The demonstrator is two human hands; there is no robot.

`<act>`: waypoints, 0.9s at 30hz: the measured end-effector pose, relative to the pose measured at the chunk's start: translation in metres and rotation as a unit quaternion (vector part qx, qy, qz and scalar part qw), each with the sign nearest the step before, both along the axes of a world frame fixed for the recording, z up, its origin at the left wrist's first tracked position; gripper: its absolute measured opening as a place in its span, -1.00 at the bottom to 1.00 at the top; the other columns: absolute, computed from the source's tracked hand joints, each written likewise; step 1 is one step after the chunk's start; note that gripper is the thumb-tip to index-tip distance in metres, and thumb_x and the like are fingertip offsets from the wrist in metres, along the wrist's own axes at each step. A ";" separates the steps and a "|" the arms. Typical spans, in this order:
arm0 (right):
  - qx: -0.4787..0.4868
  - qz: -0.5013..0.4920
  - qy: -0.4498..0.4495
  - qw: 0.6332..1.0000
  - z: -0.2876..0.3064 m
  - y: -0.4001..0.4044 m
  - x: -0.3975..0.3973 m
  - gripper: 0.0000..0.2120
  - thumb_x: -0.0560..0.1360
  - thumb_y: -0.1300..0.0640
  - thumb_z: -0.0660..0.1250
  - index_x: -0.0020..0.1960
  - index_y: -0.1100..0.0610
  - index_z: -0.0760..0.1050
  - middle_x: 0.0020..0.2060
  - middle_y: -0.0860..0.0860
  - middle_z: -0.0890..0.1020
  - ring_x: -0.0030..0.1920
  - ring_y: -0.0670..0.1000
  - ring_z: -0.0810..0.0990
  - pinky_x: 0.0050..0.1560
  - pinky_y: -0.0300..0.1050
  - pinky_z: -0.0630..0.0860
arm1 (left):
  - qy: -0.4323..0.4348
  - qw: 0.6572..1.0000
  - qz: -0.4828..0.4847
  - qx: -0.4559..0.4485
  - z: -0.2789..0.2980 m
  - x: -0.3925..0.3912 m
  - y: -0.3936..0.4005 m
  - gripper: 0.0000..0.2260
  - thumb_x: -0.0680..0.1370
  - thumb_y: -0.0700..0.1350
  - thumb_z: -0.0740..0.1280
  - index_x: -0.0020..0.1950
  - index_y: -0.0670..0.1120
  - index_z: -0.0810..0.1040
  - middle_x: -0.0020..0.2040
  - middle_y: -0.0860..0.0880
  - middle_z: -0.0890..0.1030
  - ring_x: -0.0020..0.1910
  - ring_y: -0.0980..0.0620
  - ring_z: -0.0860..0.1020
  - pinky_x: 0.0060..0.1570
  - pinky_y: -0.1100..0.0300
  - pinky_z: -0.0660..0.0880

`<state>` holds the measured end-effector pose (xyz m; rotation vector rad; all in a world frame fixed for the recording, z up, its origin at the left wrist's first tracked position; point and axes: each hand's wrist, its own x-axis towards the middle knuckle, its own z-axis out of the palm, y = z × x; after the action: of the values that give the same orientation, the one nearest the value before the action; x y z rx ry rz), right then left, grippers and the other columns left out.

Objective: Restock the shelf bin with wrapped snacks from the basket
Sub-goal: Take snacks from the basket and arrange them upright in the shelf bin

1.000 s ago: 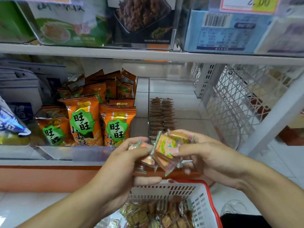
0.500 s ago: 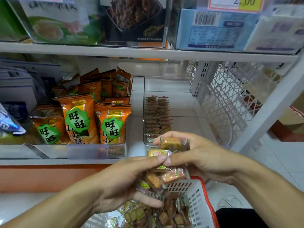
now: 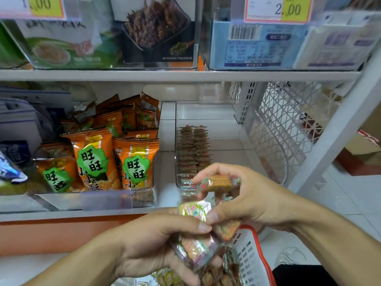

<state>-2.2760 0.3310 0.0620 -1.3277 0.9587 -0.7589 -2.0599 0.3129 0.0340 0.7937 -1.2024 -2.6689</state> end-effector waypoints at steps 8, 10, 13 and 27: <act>-0.028 -0.169 -0.021 0.985 -0.008 -0.006 0.006 -0.72 0.40 0.00 0.54 0.09 -0.02 0.65 -0.12 -0.01 0.71 -0.20 -0.10 0.62 -0.24 -0.27 0.52 | 0.002 0.994 0.109 0.007 -0.006 -0.010 0.007 -0.56 0.26 -0.11 0.63 0.12 -0.14 0.72 0.15 -0.32 0.67 0.13 -0.25 0.69 -0.39 0.01 0.68; -0.029 -0.253 -0.032 0.966 -0.006 -0.010 0.002 -0.70 0.43 -0.12 0.44 0.09 -0.01 0.66 -0.10 0.02 0.72 -0.18 -0.06 0.62 -0.26 -0.22 0.53 | -0.002 0.985 0.170 0.004 -0.008 -0.011 0.007 -0.53 0.19 -0.10 0.66 0.07 -0.17 0.73 0.14 -0.35 0.67 0.13 -0.24 0.69 -0.42 0.04 0.66; -0.002 -0.278 -0.007 0.960 -0.004 -0.009 -0.001 -0.63 0.42 -0.23 0.39 0.07 -0.02 0.71 0.00 0.03 0.73 -0.09 -0.05 0.63 -0.20 -0.16 0.58 | -0.001 0.967 0.253 -0.008 -0.008 -0.012 0.003 -0.57 0.20 -0.07 0.64 0.02 -0.18 0.75 0.12 -0.31 0.69 0.12 -0.20 0.70 -0.41 0.07 0.66; -0.253 -0.357 0.105 0.893 -0.015 -0.002 0.020 -0.72 0.42 0.22 0.55 0.04 -0.07 0.64 -0.10 -0.17 0.73 -0.11 -0.17 0.69 -0.08 -0.32 0.58 | -0.058 0.935 0.345 -0.061 -0.017 -0.016 0.004 -0.70 0.31 -0.01 0.62 0.00 -0.04 0.76 -0.04 -0.13 0.71 -0.03 -0.08 0.68 -0.21 0.04 0.68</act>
<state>-2.2556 0.3288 0.0472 -1.5218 1.5282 -1.5311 -2.0762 0.3172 0.0170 1.1115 -0.8732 -1.9809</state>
